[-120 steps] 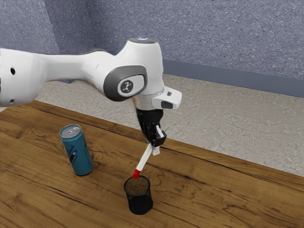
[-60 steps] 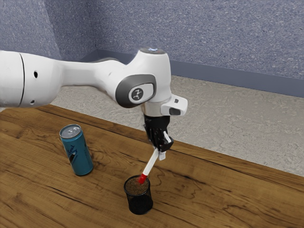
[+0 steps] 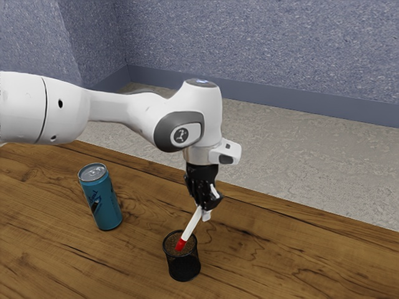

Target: Put the marker into the pen holder.

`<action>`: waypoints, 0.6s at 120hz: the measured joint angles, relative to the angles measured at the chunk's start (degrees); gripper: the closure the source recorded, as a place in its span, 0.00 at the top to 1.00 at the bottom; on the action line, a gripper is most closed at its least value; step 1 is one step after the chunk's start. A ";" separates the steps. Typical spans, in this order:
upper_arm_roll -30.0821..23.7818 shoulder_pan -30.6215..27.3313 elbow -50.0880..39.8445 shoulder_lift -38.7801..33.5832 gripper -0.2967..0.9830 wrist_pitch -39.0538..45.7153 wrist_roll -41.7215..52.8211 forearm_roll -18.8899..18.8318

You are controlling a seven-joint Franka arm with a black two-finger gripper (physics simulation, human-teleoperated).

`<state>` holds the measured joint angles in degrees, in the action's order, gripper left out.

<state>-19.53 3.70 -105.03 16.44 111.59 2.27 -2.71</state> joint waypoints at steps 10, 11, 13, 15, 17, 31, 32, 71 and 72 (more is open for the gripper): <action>0.01 0.01 -1.37 0.15 0.19 0.01 -0.22 -0.02; 0.01 0.02 -1.52 0.17 0.19 0.01 -0.25 -0.02; 0.01 0.04 -1.84 0.20 0.19 0.01 -0.32 -0.03; 0.00 0.06 -2.19 0.23 0.19 0.01 -0.39 -0.02; -0.02 0.09 -2.50 0.26 0.21 0.00 -0.44 0.01; -0.08 0.16 -3.16 -0.37 0.41 -0.15 -0.38 0.00; -0.08 0.12 -3.11 -0.54 0.43 -0.18 -0.37 -0.07; 9.92 -1.75 16.26 -14.88 0.69 -17.49 6.53 -0.99; 9.98 -1.86 16.32 -14.99 0.70 -17.86 6.76 -0.99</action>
<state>-9.56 1.83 -88.71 1.46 93.73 9.03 -3.70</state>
